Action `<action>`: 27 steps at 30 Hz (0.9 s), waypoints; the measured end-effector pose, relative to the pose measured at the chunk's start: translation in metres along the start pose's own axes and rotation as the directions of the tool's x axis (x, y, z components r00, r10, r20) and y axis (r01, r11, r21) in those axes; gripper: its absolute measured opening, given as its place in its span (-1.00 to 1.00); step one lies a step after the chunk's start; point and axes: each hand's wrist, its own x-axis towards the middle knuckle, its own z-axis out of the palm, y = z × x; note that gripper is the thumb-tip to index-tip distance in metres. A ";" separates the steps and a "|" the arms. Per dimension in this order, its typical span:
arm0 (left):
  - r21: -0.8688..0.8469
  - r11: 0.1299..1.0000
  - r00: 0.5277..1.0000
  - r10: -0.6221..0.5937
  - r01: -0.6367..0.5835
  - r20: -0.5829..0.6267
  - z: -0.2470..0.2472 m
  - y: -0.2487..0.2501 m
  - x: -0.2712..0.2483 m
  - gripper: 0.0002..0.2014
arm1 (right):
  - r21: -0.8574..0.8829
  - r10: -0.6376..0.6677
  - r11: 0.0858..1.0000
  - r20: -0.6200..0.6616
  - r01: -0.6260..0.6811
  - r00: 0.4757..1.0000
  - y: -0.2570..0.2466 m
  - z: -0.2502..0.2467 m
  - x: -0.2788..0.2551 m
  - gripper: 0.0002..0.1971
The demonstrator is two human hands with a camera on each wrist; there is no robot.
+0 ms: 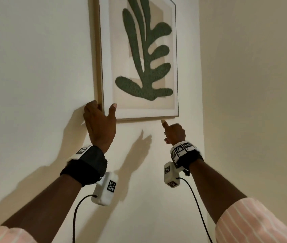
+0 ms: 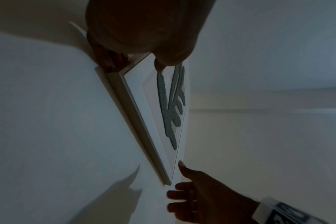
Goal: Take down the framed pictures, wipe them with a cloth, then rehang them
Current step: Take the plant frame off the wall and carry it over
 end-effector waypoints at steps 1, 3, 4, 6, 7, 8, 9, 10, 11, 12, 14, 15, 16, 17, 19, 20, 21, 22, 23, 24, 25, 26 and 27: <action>-0.015 0.999 0.999 -0.029 0.028 -0.033 0.005 0.004 0.003 -0.47 | 0.125 0.060 0.990 0.069 -0.068 0.996 -0.005 0.001 0.008 -0.28; -0.025 0.997 0.994 -0.071 0.069 -0.079 0.011 0.008 0.004 -0.48 | 0.343 0.147 0.913 0.224 -0.219 0.964 -0.010 0.005 0.016 -0.26; -0.020 0.997 0.993 -0.076 0.074 -0.094 0.015 0.009 0.004 -0.48 | 0.424 0.163 0.860 0.300 -0.284 0.940 -0.015 0.005 0.016 -0.23; -0.012 0.997 0.991 -0.078 0.077 -0.113 0.022 0.011 0.001 -0.49 | 0.543 0.129 0.757 0.421 -0.363 0.898 -0.021 0.007 0.018 -0.21; -0.010 0.997 0.989 -0.082 0.082 -0.120 0.024 0.011 -0.001 -0.50 | 0.578 0.110 0.721 0.451 -0.384 0.886 -0.023 0.009 0.017 -0.24; -0.014 0.996 0.988 -0.093 0.092 -0.124 0.027 0.010 -0.002 -0.51 | 0.614 0.099 0.677 0.470 -0.405 0.877 -0.025 0.011 0.019 -0.24; -0.016 0.995 0.988 -0.098 0.097 -0.121 0.029 0.008 -0.003 -0.52 | 0.666 0.097 0.601 0.488 -0.442 0.868 -0.024 0.017 0.022 -0.22; -0.015 0.995 0.988 -0.104 0.103 -0.110 0.032 0.006 -0.003 -0.53 | 0.718 0.098 0.504 0.506 -0.481 0.857 -0.025 0.021 0.024 -0.20; -0.003 0.994 0.990 -0.107 0.107 -0.092 0.035 0.004 -0.002 -0.55 | 0.750 0.085 0.422 0.526 -0.509 0.846 -0.026 0.027 0.027 -0.20; 0.024 0.994 0.992 -0.109 0.111 -0.063 0.038 0.002 -0.001 -0.55 | 0.763 0.080 0.384 0.533 -0.520 0.842 -0.029 0.031 0.028 -0.20; 0.107 0.985 0.991 -0.137 0.137 0.000 0.045 0.001 -0.001 -0.48 | 0.768 0.085 0.394 0.516 -0.505 0.852 -0.034 0.035 0.029 -0.27; 0.136 0.977 0.985 -0.172 0.166 0.027 0.047 0.003 0.000 -0.43 | 0.770 0.084 0.406 0.504 -0.492 0.859 -0.036 0.037 0.031 -0.32; 0.136 0.971 0.977 -0.205 0.197 0.049 0.049 0.005 0.001 -0.38 | 0.778 0.076 0.398 0.500 -0.486 0.863 -0.038 0.038 0.031 -0.38; 0.110 0.967 0.970 -0.236 0.229 0.059 0.050 0.008 0.004 -0.34 | 0.785 0.063 0.387 0.500 -0.483 0.864 -0.039 0.038 0.030 -0.44; 0.073 0.961 0.963 -0.269 0.266 0.036 0.050 0.014 0.009 -0.28 | 0.790 0.031 0.363 0.519 -0.494 0.854 -0.038 0.038 0.029 -0.49; 0.083 0.960 0.963 -0.269 0.267 0.016 0.049 0.016 0.011 -0.27 | 0.790 0.014 0.359 0.527 -0.496 0.850 -0.037 0.039 0.029 -0.49; 0.101 0.959 0.964 -0.264 0.264 -0.008 0.048 0.016 0.013 -0.26 | 0.792 0.002 0.366 0.525 -0.489 0.851 -0.037 0.038 0.029 -0.47; 0.114 0.958 0.965 -0.258 0.262 -0.042 0.047 0.015 0.014 -0.26 | 0.796 -0.009 0.373 0.517 -0.477 0.856 -0.037 0.036 0.030 -0.43; 0.120 0.959 0.965 -0.247 0.256 -0.085 0.045 0.015 0.015 -0.26 | 0.800 -0.023 0.381 0.510 -0.464 0.860 -0.037 0.034 0.031 -0.39; 0.116 0.962 0.964 -0.232 0.247 -0.133 0.042 0.015 0.017 -0.26 | 0.799 -0.040 0.389 0.511 -0.458 0.858 -0.038 0.033 0.031 -0.36; 0.108 0.966 0.962 -0.214 0.234 -0.172 0.038 0.014 0.019 -0.26 | 0.797 -0.061 0.395 0.518 -0.456 0.853 -0.038 0.031 0.030 -0.35; 0.099 0.971 0.961 -0.195 0.217 -0.199 0.035 0.013 0.022 -0.27 | 0.794 -0.080 0.399 0.528 -0.458 0.846 -0.040 0.030 0.028 -0.36; 0.093 0.975 0.961 -0.178 0.201 -0.209 0.032 0.012 0.024 -0.28 | 0.790 -0.087 0.403 0.535 -0.462 0.840 -0.041 0.030 0.026 -0.37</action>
